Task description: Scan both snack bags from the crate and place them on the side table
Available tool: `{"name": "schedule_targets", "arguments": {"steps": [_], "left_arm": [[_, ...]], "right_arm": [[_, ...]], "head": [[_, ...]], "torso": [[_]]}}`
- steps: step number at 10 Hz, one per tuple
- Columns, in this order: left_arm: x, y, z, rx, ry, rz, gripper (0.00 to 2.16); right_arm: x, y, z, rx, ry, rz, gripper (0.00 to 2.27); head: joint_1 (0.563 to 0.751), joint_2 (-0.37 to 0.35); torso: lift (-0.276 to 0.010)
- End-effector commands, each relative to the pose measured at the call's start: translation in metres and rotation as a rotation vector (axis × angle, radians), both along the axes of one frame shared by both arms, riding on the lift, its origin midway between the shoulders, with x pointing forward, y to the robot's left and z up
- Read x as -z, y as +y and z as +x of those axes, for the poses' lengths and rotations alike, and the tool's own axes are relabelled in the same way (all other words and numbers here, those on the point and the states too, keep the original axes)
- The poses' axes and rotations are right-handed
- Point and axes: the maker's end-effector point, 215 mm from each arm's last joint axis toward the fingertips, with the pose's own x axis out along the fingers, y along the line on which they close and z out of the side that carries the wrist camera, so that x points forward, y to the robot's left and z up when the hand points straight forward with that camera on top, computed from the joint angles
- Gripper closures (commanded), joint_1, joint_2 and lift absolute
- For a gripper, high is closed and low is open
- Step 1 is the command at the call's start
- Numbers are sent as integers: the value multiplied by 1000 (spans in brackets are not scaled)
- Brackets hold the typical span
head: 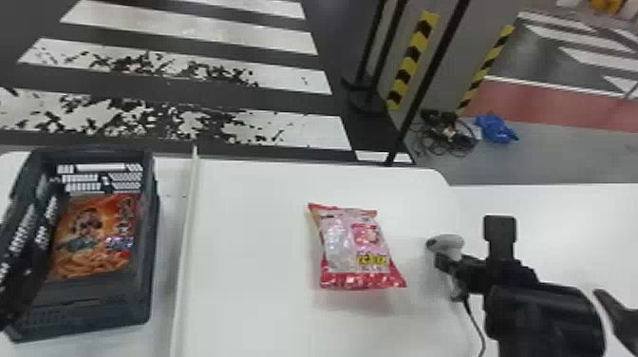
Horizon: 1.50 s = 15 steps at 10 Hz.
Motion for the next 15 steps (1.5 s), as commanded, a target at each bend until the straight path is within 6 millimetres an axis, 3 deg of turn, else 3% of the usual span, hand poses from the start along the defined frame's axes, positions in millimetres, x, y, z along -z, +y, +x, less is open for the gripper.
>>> {"name": "schedule_targets", "arguments": {"steps": [1, 2, 5, 7, 8, 10, 12, 15], "left_arm": [[-1, 1, 0, -1, -2, 3, 46], [-1, 1, 0, -2, -2, 2, 46], [-3, 2, 0, -2, -5, 4, 46], [-3, 1, 1, -1, -6, 3, 46], [-4, 2, 1, -2, -7, 4, 46], [-2, 2, 0, -2, -4, 4, 46], [-1, 2, 0, -3, -2, 4, 46], [2, 3, -1, -5, 4, 5, 46]], "right_arm": [[-1, -1, 0, 0, -1, -3, 238], [-2, 0, 0, 3, -5, -4, 76], [-37, -7, -14, 44, -53, -30, 76], [-50, 5, -28, 58, -64, 42, 73], [-52, 20, -35, 47, -70, 112, 76], [-46, 71, -58, 34, -23, 388, 76], [-52, 104, -56, -27, -24, 489, 76], [-59, 139, -36, -121, -22, 482, 76]], "head": [[695, -277], [695, -277], [695, -282], [695, -285], [695, -282], [695, -247], [695, -199], [695, -134]], "torso": [[-98], [-98], [-98], [-98], [-98], [-98], [-98], [-98]]}}
